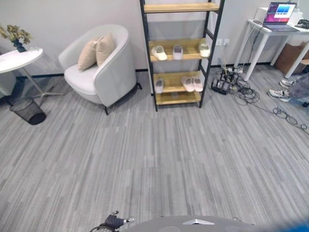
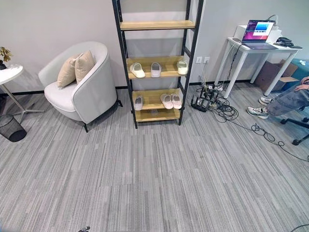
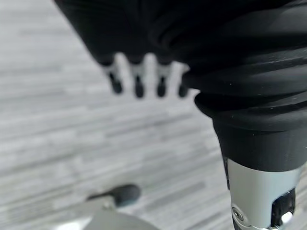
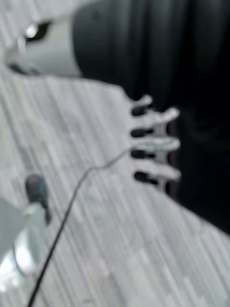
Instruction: Arrange the slippers neatly on the shoe rack.
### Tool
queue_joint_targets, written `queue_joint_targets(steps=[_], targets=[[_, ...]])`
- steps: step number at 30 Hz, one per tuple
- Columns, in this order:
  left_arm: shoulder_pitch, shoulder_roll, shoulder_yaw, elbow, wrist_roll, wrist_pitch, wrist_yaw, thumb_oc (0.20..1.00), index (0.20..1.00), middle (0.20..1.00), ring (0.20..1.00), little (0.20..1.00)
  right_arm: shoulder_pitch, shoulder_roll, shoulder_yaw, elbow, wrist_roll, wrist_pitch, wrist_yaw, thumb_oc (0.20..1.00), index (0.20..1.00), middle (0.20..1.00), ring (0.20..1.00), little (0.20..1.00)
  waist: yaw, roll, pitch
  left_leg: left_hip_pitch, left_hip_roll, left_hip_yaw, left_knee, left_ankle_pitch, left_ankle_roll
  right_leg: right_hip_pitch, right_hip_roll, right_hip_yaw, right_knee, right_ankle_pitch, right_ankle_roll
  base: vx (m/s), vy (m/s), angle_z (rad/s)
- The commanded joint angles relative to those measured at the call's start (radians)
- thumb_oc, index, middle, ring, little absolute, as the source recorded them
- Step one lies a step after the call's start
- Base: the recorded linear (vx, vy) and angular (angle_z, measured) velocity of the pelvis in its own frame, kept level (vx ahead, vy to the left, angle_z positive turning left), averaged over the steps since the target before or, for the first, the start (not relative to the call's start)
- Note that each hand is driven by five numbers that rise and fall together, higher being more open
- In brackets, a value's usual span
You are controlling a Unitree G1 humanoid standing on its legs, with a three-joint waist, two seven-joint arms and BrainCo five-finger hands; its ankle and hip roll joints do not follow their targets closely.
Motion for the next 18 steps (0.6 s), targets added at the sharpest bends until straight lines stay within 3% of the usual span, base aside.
queue_joint_targets(steps=[1, 8, 18], targets=[[-0.062, -0.004, 0.007, 0.022, 0.066, 0.000, 0.033, 1.000, 1.000, 1.000, 1.000, 1.000, -0.022, 0.010, 0.020, 0.017, -0.043, -0.001, -0.006, 1.000, 1.000, 1.000, 1.000, 1.000, 0.013, -0.034, 0.015, 0.044, 0.041, -0.047, 0.005, -0.092, -0.032, -0.024, -0.092, -0.020, 0.020, 0.030, 0.093, 0.00, 0.000, 0.00], [-0.066, -0.003, 0.011, 0.028, 0.055, 0.001, 0.039, 1.000, 1.000, 1.000, 1.000, 1.000, -0.015, 0.009, 0.027, 0.014, -0.044, -0.001, -0.001, 1.000, 1.000, 1.000, 1.000, 1.000, 0.015, -0.039, 0.017, 0.053, 0.046, -0.049, 0.005, -0.095, -0.034, -0.017, -0.090, -0.023, 0.023, 0.020, 0.091, 0.02, -0.023, 0.00], [-0.067, -0.010, -0.038, 0.023, 0.086, -0.002, 0.019, 1.000, 1.000, 1.000, 1.000, 1.000, -0.018, 0.009, 0.041, -0.010, -0.051, 0.003, 0.013, 1.000, 1.000, 1.000, 1.000, 1.000, 0.004, -0.021, 0.041, 0.071, 0.059, -0.032, 0.005, -0.099, -0.039, -0.021, -0.084, -0.010, 0.045, 0.004, 0.081, 0.04, -0.058, -0.01]])
